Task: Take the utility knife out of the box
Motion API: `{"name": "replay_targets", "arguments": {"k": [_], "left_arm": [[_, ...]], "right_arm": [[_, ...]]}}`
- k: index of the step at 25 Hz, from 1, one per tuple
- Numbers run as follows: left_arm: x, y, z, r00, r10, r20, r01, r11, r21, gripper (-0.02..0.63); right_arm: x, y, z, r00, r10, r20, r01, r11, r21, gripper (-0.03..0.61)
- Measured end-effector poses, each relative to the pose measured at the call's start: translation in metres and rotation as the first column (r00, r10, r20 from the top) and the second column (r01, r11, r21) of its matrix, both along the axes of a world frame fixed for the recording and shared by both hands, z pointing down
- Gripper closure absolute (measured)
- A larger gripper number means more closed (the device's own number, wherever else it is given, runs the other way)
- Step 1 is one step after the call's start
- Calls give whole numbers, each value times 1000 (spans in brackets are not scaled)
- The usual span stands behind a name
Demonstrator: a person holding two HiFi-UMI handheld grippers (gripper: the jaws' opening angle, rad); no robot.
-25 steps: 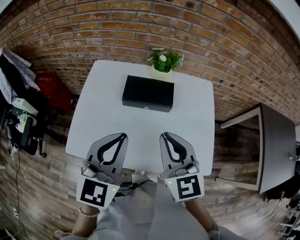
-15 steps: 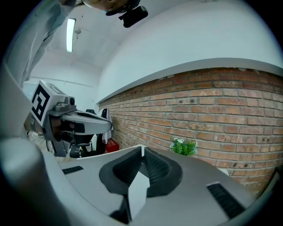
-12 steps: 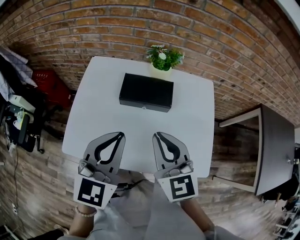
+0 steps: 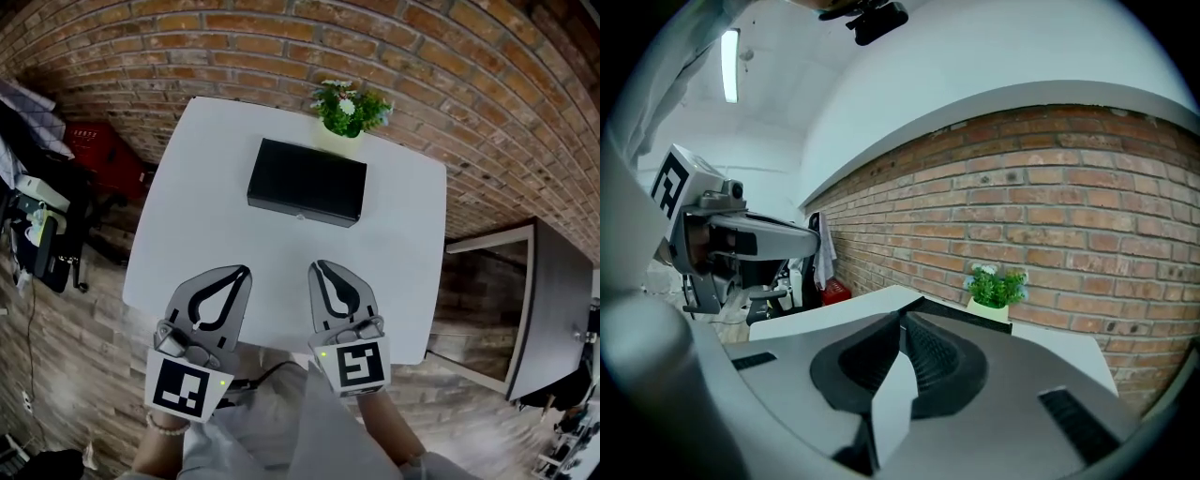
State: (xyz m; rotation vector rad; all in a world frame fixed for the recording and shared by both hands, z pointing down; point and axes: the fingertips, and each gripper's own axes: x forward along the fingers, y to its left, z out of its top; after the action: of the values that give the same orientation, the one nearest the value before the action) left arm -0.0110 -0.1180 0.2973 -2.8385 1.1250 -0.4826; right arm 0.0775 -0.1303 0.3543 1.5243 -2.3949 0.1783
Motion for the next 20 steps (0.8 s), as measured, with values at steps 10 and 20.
{"name": "replay_targets", "arguments": {"k": [10,20], "left_arm": [[-31,-33,25,986,-155,-58,149,985,-91,595],[-47,-39,54,995,-86,46,90,992,-92,595]], "right_arm": [[-2,-45,60,997,79,6,-77,989,-129,528],[-5,-79,122,985,158,-67,-170,958,-233,528]]}}
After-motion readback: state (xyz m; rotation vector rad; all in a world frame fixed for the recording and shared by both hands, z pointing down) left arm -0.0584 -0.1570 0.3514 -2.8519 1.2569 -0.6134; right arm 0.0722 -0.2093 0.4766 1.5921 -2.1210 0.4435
